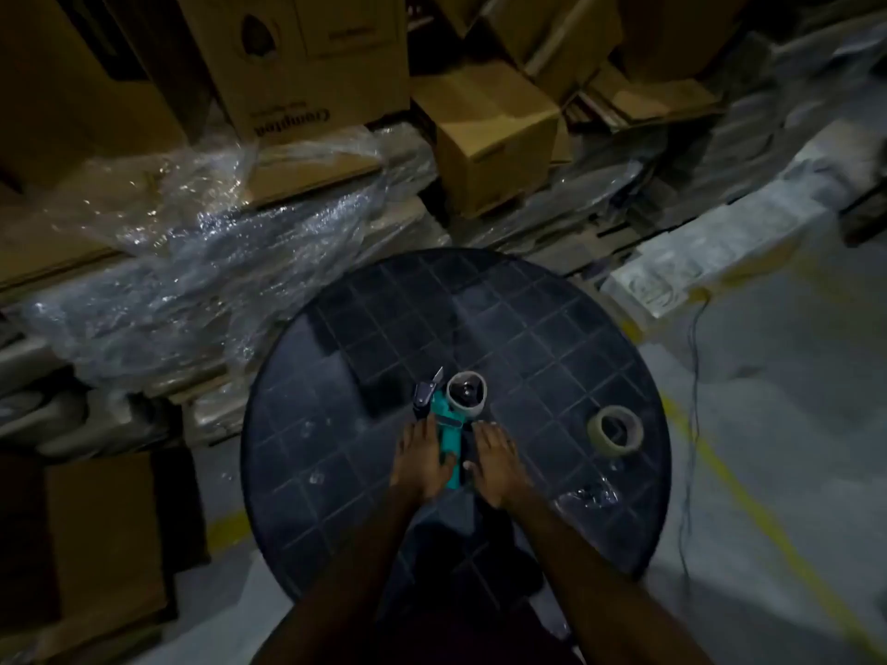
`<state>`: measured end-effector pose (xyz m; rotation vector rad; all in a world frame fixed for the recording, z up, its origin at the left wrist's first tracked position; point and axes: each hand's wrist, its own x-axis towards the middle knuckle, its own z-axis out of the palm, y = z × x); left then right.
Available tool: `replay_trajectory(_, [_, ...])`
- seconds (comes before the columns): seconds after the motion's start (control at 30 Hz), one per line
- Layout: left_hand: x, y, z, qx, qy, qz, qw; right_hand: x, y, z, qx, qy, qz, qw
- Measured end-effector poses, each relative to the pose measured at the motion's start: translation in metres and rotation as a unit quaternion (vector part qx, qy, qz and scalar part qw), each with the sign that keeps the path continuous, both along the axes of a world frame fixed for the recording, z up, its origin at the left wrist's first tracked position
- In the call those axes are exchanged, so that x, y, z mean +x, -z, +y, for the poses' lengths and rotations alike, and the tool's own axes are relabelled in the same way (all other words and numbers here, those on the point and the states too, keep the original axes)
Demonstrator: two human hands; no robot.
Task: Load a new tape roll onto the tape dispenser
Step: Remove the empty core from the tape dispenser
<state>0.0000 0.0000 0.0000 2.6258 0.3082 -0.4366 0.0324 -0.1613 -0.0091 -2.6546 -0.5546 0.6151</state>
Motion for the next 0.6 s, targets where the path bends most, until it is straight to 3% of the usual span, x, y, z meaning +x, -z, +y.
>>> replay_trajectory(0.2, [-0.005, 0.02, -0.004, -0.066, -0.057, 0.053, 0.995, -0.013, 0.003, 0.014, 0.105, 0.061, 0.123, 0.985])
replay_trajectory(0.3, [-0.004, 0.017, -0.006, -0.075, -0.046, 0.079, 0.993, -0.018, 0.016, 0.023, 0.15, 0.074, 0.135, 0.977])
replay_trajectory(0.6, [-0.003, 0.027, 0.008, 0.047, 0.052, 0.098, 0.993, -0.022, 0.027, 0.03, 0.142, 0.067, 0.138, 0.978])
